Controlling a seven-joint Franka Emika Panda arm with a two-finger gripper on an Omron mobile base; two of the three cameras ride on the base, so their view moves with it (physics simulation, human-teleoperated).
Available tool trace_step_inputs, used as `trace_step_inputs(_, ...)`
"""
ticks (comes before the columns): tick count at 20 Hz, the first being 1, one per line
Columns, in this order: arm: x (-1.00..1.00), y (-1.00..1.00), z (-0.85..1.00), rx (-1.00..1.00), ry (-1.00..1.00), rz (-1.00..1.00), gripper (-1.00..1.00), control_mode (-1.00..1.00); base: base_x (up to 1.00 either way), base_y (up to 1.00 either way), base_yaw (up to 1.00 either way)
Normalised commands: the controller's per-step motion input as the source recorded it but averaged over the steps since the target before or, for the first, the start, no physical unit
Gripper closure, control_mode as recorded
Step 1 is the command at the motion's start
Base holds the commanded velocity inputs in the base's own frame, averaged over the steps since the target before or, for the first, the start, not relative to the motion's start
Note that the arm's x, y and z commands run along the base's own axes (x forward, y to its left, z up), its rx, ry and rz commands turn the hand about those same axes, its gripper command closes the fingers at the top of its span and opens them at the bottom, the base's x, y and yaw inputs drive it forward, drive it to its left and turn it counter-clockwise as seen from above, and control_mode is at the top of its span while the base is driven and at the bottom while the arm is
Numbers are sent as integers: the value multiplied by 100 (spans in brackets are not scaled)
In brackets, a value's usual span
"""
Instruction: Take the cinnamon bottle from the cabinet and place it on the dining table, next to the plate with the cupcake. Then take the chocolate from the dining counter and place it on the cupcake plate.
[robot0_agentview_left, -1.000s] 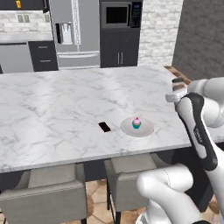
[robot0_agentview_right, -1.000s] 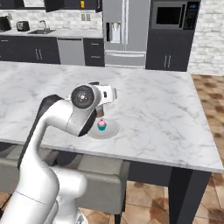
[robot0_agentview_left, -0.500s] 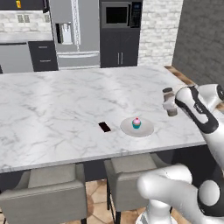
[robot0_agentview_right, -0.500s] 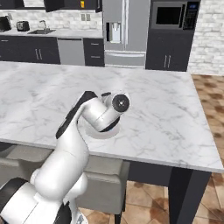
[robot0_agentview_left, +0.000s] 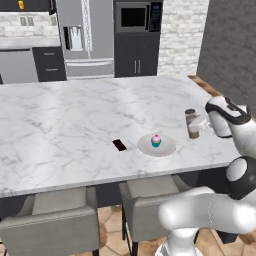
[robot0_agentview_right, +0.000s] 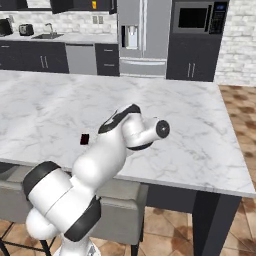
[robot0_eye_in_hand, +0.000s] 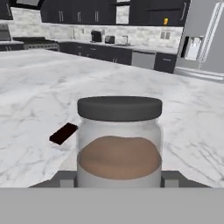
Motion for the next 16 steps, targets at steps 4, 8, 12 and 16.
trace_step_inputs(4,24,-1,-55,15,0,15,100,-100,0,0,0)
trace_step_inputs(8,25,0,-59,10,-1,10,100,-100,0,0,0)
trace_step_inputs(12,20,0,-26,9,-5,1,100,-100,0,0,0)
trace_step_inputs(16,27,-15,-12,10,-2,0,100,-100,0,0,0)
